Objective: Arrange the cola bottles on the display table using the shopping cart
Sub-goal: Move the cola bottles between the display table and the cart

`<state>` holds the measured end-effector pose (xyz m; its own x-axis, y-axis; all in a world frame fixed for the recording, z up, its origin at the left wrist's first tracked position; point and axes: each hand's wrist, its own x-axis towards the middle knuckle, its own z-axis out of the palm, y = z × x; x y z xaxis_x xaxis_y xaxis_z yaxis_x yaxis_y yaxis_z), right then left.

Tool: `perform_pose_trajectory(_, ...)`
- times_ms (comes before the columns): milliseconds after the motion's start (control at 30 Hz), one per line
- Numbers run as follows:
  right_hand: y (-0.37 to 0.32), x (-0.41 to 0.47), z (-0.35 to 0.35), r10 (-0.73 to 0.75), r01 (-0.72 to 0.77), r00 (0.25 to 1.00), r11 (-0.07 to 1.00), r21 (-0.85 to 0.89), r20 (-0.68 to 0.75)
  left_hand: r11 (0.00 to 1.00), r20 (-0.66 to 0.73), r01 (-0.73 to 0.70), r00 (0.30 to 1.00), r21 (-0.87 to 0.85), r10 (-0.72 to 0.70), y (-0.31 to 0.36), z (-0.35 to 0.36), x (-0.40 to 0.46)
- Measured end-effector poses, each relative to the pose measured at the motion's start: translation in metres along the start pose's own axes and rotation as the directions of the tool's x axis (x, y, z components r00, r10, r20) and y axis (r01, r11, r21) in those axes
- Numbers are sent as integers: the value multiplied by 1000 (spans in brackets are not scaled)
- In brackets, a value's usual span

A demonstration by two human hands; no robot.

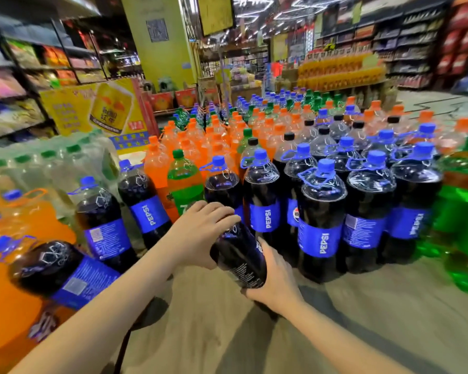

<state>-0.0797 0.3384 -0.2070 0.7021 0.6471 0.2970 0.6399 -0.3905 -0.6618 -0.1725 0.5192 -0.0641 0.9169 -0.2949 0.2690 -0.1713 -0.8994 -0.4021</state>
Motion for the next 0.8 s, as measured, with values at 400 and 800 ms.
perform_pose_trajectory(400,39,-31,-30,90,-82,996,973,214,-27,168,67,208,794,-964,-604,96,57,22)
perform_pose_trajectory(800,107,-34,-159,-181,142,977,945,-296,-109,255,-8,170,817,-952,-577,133,43,54)
